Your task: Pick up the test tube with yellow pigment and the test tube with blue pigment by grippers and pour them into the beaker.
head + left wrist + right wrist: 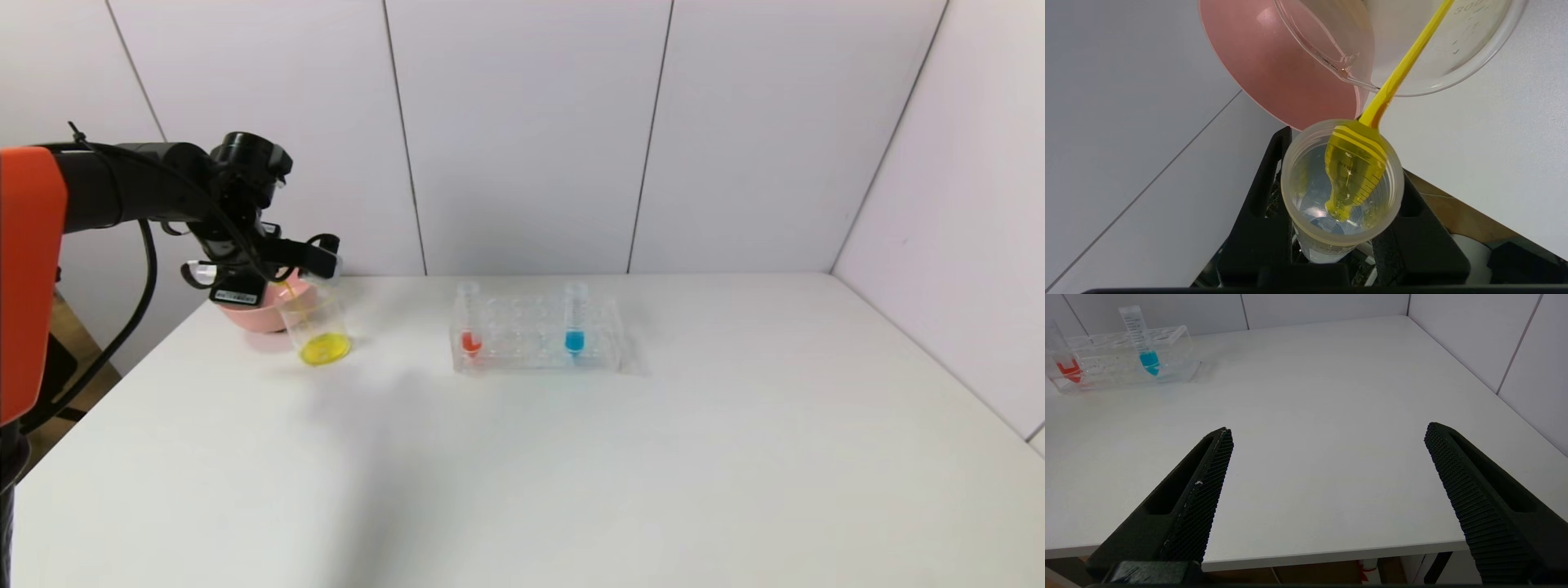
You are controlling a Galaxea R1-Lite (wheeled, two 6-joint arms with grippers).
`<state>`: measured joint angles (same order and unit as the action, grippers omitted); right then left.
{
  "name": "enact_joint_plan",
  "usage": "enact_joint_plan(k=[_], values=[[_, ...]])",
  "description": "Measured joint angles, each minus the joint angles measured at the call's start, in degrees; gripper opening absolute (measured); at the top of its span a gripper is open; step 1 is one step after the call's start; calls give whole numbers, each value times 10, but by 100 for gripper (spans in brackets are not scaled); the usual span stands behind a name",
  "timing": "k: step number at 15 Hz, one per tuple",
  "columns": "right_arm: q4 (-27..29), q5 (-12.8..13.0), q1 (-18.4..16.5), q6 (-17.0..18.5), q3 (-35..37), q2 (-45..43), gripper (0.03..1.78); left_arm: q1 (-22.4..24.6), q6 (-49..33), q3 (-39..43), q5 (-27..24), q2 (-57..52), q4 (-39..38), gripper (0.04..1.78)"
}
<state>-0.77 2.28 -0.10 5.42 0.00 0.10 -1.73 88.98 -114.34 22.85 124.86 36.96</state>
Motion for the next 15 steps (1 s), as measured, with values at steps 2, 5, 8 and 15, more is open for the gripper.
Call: enact_joint_plan(k=[2, 5, 8, 15], values=[[0, 0, 0, 0, 0, 0, 171, -1, 7, 0, 5, 0, -7, 54], [0, 0, 0, 0, 0, 0, 171, -3, 7, 0, 5, -1, -8, 54], [0, 0, 0, 0, 0, 0, 171, -3, 7, 0, 7, -2, -8, 54], [0, 0, 0, 0, 0, 0, 171, -4, 7, 0, 9, -2, -8, 54]])
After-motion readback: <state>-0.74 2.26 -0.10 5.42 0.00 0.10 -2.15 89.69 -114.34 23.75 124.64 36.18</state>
